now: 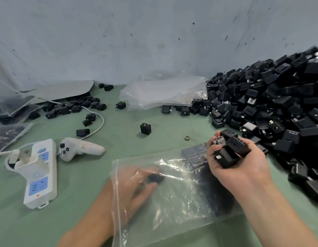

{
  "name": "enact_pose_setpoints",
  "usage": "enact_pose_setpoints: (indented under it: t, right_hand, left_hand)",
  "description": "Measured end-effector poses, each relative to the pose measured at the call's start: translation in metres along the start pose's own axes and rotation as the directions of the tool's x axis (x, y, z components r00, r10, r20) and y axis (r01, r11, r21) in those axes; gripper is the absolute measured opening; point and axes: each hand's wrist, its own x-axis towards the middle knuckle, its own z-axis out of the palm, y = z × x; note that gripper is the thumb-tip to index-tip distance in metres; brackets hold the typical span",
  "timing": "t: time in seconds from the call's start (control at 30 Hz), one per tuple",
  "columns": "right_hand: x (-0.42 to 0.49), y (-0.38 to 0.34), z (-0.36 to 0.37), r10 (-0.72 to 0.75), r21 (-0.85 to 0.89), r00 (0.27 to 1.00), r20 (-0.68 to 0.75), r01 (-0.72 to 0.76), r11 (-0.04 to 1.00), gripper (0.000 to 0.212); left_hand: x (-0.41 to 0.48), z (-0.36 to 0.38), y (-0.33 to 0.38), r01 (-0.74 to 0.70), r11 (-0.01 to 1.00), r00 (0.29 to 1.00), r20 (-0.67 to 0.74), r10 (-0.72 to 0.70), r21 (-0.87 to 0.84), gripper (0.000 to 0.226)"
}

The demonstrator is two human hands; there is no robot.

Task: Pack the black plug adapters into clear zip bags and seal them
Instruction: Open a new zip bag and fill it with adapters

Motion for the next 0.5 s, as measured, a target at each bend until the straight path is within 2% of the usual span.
enact_pose_setpoints:
  t: [0.1,0.23,0.33,0.5]
  right_hand:
    - [-0.0003,0.0019,-0.0001,0.0,-0.004,1.0,0.015,0.0,1.0,0.03]
    - [-0.0011,0.0008,-0.0014,0.003,-0.026,1.0,0.006,-0.003,1.0,0.029]
    - [-0.0008,-0.0018,-0.0018,-0.006,-0.016,1.0,-0.006,0.006,1.0,0.03]
    - [-0.0014,-0.0051,-0.0004,-0.004,-0.019,1.0,0.002,0.004,1.0,0.03]
  left_hand:
    - [0.0063,0.0048,0.0038,-0.005,0.999,0.997,0.08,0.001,0.045,0.022]
    - [0.0056,0.0101,-0.0015,-0.016,0.993,1.0,0.014,0.015,0.115,0.032]
    - [-0.0002,0.0089,-0.0048,-0.013,0.997,1.0,-0.014,0.014,0.073,0.041]
    - [0.0009,0.0074,-0.001,-0.028,0.999,0.998,-0.061,0.03,0.034,0.022]
